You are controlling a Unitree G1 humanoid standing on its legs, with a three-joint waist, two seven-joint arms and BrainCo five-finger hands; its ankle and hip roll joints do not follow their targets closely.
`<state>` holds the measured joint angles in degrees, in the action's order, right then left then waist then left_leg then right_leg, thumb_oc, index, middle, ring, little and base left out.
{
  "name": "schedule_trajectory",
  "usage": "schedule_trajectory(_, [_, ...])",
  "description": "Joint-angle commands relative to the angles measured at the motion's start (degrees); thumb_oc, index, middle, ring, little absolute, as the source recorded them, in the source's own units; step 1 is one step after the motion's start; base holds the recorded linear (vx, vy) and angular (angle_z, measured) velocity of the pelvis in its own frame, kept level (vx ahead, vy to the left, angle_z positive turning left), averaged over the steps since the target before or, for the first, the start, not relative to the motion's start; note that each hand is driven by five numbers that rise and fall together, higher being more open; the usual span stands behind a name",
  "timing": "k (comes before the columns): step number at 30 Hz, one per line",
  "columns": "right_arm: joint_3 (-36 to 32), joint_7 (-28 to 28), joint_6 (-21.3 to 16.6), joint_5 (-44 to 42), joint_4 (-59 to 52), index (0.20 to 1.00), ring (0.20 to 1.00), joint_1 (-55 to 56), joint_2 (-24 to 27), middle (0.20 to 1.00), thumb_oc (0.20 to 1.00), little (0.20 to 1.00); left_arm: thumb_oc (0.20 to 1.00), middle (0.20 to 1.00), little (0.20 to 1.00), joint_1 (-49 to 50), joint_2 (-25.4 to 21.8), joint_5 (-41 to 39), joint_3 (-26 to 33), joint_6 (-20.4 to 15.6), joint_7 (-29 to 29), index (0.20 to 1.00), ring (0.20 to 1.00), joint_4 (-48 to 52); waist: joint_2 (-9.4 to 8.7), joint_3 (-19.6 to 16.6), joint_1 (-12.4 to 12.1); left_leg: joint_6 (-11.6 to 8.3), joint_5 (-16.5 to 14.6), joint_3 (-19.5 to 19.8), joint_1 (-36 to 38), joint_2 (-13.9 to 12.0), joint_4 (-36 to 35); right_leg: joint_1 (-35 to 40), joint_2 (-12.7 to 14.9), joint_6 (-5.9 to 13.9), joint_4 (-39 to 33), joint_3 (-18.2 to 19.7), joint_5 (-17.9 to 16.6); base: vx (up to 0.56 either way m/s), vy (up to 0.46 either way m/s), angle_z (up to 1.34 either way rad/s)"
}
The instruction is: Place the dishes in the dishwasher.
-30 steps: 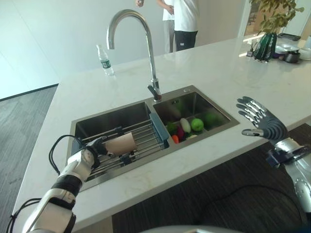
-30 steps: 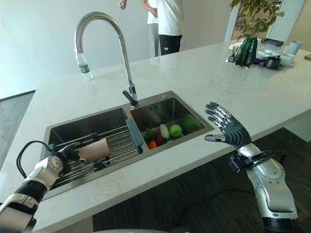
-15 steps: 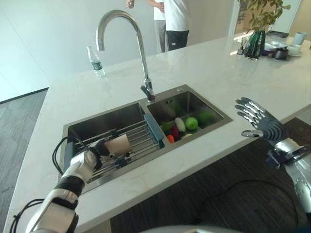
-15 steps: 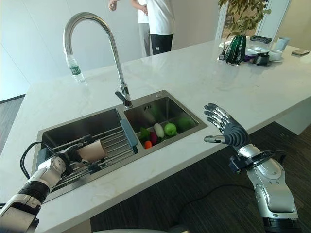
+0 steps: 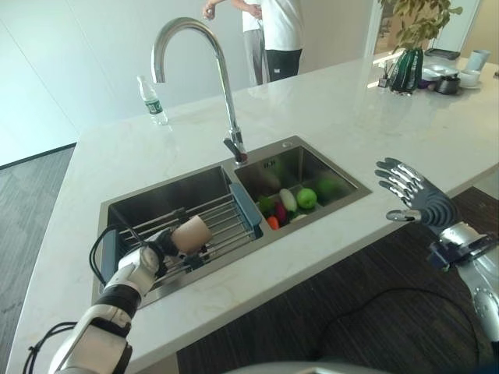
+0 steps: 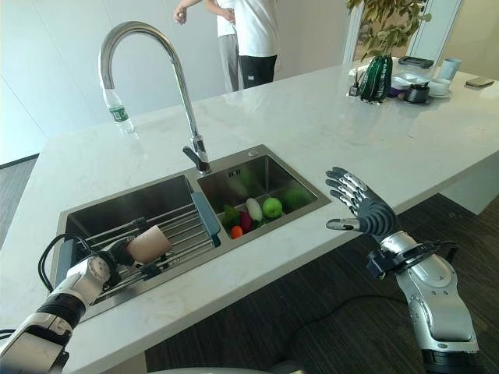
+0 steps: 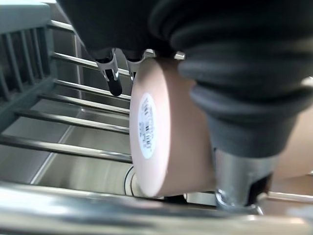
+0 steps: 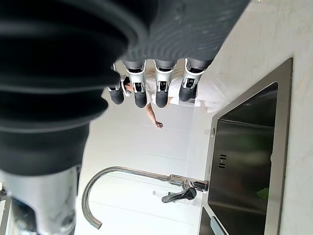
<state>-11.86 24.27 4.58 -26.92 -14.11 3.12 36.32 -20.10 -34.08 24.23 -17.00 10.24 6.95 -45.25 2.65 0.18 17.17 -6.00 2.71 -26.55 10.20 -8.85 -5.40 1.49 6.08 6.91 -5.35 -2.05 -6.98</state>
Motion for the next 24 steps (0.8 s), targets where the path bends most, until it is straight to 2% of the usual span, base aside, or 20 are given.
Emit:
schedule_trajectory(1, [-2.9, 0.0, -1.6, 0.0, -4.6, 1.000, 1.000, -2.9, 2.3, 1.000, 1.000, 1.000, 1.000, 1.000, 1.000, -3.2, -1.0, 3.3, 0.7, 0.9, -1.0, 1.000, 1.000, -3.6, -0.03, 1.7, 0.9, 0.70, -4.6, -0.8, 2.3, -1.6, 0.4, 3.8, 0.7, 3.22, 0.4, -2.1, 6.3, 0.00, 0.000, 0.00])
schedule_trajectory(3, [-2.9, -0.1, -1.4, -0.3, -4.7, 1.000, 1.000, -3.2, 2.6, 1.000, 1.000, 1.000, 1.000, 1.000, 1.000, -3.3, -0.8, 3.3, 0.6, 1.3, -1.0, 1.000, 1.000, -4.8, 0.01, 1.8, 1.0, 0.63, -4.6, -0.8, 2.3, -1.7, 0.4, 3.8, 0.6, 3.18, 0.4, -2.1, 6.4, 0.00, 0.000, 0.00])
schedule_trajectory(4, [-2.8, 0.0, -1.3, -0.2, -4.6, 1.000, 1.000, -3.4, 2.5, 1.000, 1.000, 1.000, 0.893, 0.893, 0.893, -3.5, -0.7, 3.6, 0.6, 1.4, -1.0, 0.893, 0.893, -5.5, 0.06, 1.8, 1.1, 0.63, -4.6, -0.9, 2.3, -1.7, 0.4, 3.8, 0.6, 3.13, 0.4, -2.0, 6.4, 0.00, 0.000, 0.00])
schedule_trajectory(5, [-2.7, 0.1, -1.4, -0.2, -4.6, 1.000, 1.000, -3.5, 2.5, 1.000, 1.000, 1.000, 0.426, 0.426, 0.426, -3.6, -0.7, 3.7, 0.6, 0.9, -1.7, 0.426, 0.426, -5.9, 0.09, 1.8, 1.2, 0.60, -4.6, -0.9, 2.3, -1.7, 0.4, 3.8, 0.6, 3.12, 0.4, -2.0, 6.4, 0.00, 0.000, 0.00])
schedule_trajectory(6, [-2.6, 0.1, -1.3, -0.3, -4.7, 1.000, 1.000, -3.5, 2.6, 1.000, 1.000, 1.000, 0.200, 0.200, 0.200, -3.8, -0.8, 3.6, 0.6, 0.5, -2.2, 0.200, 0.200, -6.2, 0.10, 1.8, 1.2, 0.58, -4.6, -1.0, 2.3, -1.7, 0.4, 3.8, 0.6, 3.15, 0.4, -2.0, 6.4, 0.00, 0.000, 0.00])
schedule_trajectory(18, [-2.4, 0.0, -2.9, -0.1, -4.0, 1.000, 1.000, -2.2, 2.0, 1.000, 1.000, 1.000, 0.200, 0.200, 0.200, -3.6, -2.8, 3.5, 1.0, -4.8, -9.1, 0.200, 0.200, -2.5, -0.19, 1.7, 1.0, 0.57, -4.7, -1.0, 2.4, -1.6, 0.4, 3.8, 0.8, 3.19, 0.4, -2.2, 6.2, 0.00, -0.001, -0.01])
schedule_trajectory(19, [-2.5, -0.1, -3.0, -0.4, -3.9, 1.000, 1.000, -2.1, 2.1, 1.000, 1.000, 1.000, 0.200, 0.200, 0.200, -3.3, -3.2, 2.6, 1.4, -6.5, -9.6, 0.200, 0.200, -1.0, -0.29, 1.6, 0.8, 0.56, -4.7, -0.9, 2.3, -1.5, 0.4, 3.9, 0.8, 3.19, 0.4, -2.3, 6.2, 0.00, 0.000, 0.00])
schedule_trajectory(23, [-2.5, -0.2, -3.6, -0.3, -3.6, 1.000, 1.000, -1.6, 1.9, 1.000, 1.000, 1.000, 0.200, 0.200, 0.200, -3.2, -4.6, 1.4, 2.0, -8.9, -11.2, 0.200, 0.200, 2.2, -0.40, 1.6, 0.4, 0.56, -4.6, -0.6, 2.3, -1.5, 0.4, 3.9, 0.9, 3.23, 0.4, -2.7, 6.0, 0.00, 0.000, 0.00])
schedule_trajectory(24, [-2.5, -0.3, -4.1, -0.3, -3.3, 1.000, 1.000, -1.4, 1.9, 1.000, 1.000, 1.000, 0.200, 0.200, 0.200, -3.3, -5.4, 0.6, 2.1, -10.4, -12.4, 0.200, 0.200, 2.9, -0.44, 1.6, 0.3, 0.57, -4.6, -0.5, 2.3, -1.4, 0.4, 3.9, 1.0, 3.23, 0.4, -2.8, 6.0, 0.00, 0.000, 0.00])
